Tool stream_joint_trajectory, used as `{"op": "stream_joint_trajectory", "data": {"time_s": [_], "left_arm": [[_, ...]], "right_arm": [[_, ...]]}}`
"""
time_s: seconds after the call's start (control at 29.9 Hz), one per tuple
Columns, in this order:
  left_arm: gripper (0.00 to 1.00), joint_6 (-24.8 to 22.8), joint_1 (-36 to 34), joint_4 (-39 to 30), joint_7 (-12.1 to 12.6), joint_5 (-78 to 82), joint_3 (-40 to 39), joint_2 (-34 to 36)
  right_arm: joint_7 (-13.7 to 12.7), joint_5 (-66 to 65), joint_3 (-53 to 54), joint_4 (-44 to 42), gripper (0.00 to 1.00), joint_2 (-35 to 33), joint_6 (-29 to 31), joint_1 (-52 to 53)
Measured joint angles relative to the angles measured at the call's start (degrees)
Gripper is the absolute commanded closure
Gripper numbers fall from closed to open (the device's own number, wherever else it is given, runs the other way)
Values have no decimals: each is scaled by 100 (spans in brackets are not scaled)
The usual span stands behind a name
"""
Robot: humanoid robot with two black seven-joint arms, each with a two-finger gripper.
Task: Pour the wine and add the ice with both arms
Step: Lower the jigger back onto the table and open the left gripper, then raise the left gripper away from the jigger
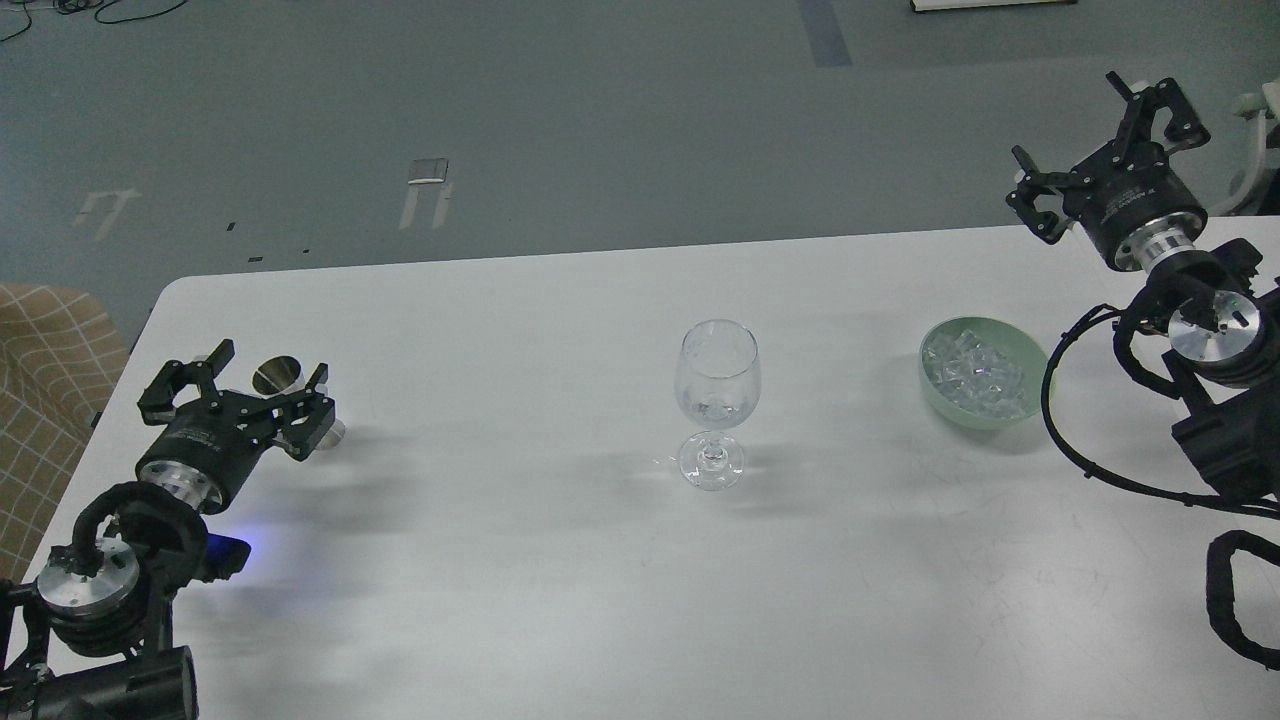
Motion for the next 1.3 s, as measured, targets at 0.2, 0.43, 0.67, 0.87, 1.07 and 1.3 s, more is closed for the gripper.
{"op": "stream_joint_trajectory", "data": {"time_s": [0.2,0.43,0.67,0.87,1.07,1.3], "left_arm": [[2,-188,-228,-194,0,0,16,219],[2,-473,-528,-229,0,9,744,987],[2,-809,-1006,-220,0,16,1072,1350],[2,-284,-1655,53,0,-59,1063,1440],[2,-266,-2016,543,0,-7,1086,1423],[2,-549,-2016,615,-589,297,1278,1475]], "right_arm": [[6,0,8,176,0,-1,-7,0],[7,0,4,398,0,-7,-25,1],[7,0,5,418,0,-1,-26,9],[7,0,11,422,0,0,-26,16],[7,8,4,422,0,-1,-26,3],[0,3,-6,430,0,-9,8,3]]}}
